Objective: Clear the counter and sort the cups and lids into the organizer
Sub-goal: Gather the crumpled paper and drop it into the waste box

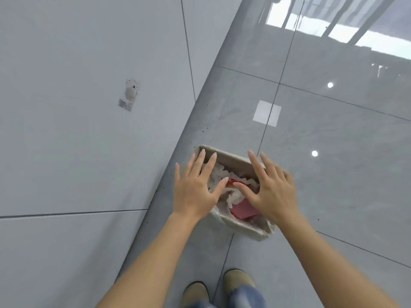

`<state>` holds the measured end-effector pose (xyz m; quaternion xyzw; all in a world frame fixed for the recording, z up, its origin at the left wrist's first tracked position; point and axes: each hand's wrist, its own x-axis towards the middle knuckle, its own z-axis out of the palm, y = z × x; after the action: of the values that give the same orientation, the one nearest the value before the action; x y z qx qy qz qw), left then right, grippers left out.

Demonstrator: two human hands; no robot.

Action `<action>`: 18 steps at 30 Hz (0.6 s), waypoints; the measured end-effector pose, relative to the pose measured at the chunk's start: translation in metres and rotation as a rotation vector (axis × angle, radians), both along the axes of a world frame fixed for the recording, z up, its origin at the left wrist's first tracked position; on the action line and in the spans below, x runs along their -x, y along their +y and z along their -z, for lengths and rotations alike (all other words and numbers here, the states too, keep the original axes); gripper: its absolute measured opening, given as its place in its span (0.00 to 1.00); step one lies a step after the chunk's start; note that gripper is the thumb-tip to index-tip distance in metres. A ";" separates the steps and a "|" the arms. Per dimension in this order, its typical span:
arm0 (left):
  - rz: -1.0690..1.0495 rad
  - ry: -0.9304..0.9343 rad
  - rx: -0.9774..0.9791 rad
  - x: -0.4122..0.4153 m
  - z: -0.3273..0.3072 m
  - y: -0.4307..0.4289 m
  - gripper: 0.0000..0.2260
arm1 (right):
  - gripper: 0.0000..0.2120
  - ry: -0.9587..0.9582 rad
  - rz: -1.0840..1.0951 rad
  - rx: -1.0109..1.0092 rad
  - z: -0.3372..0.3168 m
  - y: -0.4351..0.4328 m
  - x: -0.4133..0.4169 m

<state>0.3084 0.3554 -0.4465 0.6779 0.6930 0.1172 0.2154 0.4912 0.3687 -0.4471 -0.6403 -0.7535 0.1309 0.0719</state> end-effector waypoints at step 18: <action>-0.109 0.087 -0.302 0.018 -0.408 -0.031 0.30 | 0.37 0.142 -0.112 -0.344 -0.427 -0.012 0.020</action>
<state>0.2902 0.3242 -0.0387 0.6683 0.7121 0.2020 0.0743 0.4712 0.3564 -0.0202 -0.5648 -0.7921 0.0491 0.2259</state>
